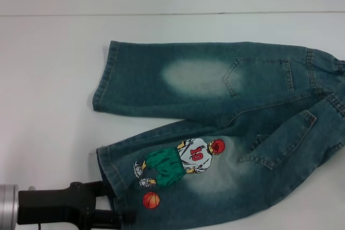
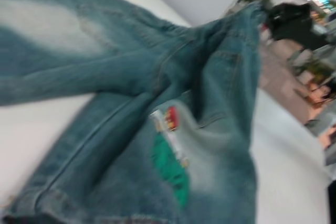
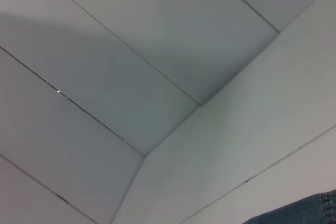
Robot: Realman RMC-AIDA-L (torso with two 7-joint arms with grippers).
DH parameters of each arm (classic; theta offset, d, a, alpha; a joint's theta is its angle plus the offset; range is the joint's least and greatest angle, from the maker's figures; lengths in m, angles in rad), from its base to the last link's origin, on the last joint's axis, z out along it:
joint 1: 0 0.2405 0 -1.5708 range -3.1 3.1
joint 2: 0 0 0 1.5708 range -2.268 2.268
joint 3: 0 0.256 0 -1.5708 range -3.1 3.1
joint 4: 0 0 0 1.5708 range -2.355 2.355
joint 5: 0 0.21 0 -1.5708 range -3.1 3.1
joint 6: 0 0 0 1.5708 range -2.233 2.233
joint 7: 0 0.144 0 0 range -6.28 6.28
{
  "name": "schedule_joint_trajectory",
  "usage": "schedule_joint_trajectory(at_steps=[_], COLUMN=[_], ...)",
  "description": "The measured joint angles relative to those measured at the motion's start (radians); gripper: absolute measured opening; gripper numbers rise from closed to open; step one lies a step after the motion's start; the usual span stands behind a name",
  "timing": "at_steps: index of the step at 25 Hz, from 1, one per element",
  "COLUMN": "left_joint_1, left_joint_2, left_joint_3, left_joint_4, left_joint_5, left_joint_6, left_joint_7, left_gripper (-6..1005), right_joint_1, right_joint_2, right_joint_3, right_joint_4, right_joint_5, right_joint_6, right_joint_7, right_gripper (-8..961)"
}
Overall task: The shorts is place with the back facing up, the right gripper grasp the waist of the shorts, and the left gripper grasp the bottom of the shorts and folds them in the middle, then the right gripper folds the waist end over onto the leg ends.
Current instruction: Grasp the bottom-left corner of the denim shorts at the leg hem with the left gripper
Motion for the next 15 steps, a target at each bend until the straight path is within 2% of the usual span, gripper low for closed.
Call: schedule_joint_trajectory(at_steps=[3, 9, 15], left_joint_1=[0.003, 0.016, 0.005], left_joint_2=[-0.002, -0.004, 0.001], left_joint_3=[0.001, -0.004, -0.044], left_joint_4=[-0.002, -0.004, -0.027], left_joint_5=[0.001, -0.007, -0.01], left_joint_6=[-0.015, 0.043, -0.015], left_joint_7=[0.002, 0.056, 0.026], left_gripper=[898, 887, 850], right_joint_1=[-0.001, -0.003, -0.008], right_joint_2=[0.001, 0.001, 0.002], right_joint_3=[0.0, 0.0, -0.001], right_joint_4=[0.0, 0.0, 0.0], right_joint_5=[0.0, -0.004, -0.004], right_joint_6=[-0.001, -0.011, -0.021], right_joint_7=[-0.003, -0.003, -0.005], right_gripper=[72, 74, 76])
